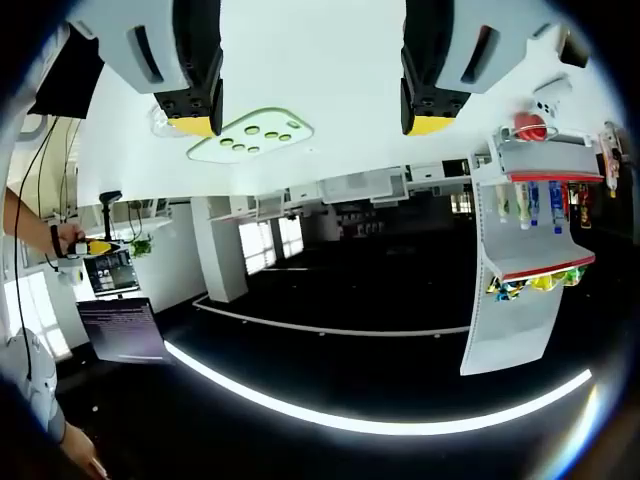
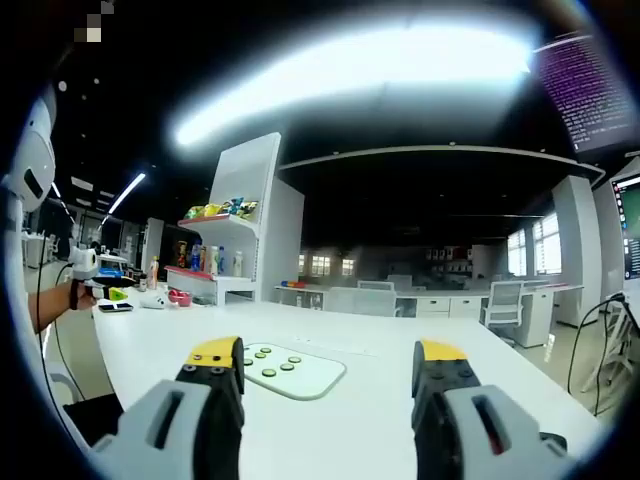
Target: Open the petri dish lid, add cucumber slices into the petri dish, and close the lid
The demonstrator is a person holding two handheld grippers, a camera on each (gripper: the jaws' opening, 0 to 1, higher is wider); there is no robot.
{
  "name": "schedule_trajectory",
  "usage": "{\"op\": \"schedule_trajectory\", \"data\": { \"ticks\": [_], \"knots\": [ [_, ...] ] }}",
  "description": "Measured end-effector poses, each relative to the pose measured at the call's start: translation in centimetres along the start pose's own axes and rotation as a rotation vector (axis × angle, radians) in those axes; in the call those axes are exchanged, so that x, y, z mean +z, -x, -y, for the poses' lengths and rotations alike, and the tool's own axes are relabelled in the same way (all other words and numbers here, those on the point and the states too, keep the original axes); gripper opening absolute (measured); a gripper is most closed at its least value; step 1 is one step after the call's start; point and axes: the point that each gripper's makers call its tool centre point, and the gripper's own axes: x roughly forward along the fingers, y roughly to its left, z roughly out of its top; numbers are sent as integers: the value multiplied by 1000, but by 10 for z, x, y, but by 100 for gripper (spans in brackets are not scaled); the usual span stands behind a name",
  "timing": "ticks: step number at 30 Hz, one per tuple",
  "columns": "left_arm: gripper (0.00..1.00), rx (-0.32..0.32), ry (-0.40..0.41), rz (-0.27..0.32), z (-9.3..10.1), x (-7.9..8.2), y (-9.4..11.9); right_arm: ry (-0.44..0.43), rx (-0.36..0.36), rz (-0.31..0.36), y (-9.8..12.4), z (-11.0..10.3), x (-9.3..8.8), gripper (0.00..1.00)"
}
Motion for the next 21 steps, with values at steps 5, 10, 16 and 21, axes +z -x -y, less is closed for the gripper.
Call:
{"op": "schedule_trajectory", "data": {
  "ticks": [5,10,16,21],
  "knots": [
    [72,-6,-4,-1,2,3,0,0,6,-1,3,-2,2,67],
    [72,-5,1,11,4,5,-3,4,5,-2,11,-1,4,67],
    [72,-4,9,7,4,2,-5,1,-19,-8,20,7,2,67],
    [72,-1,9,13,3,4,-4,2,-22,-12,20,7,2,67]
  ]
}}
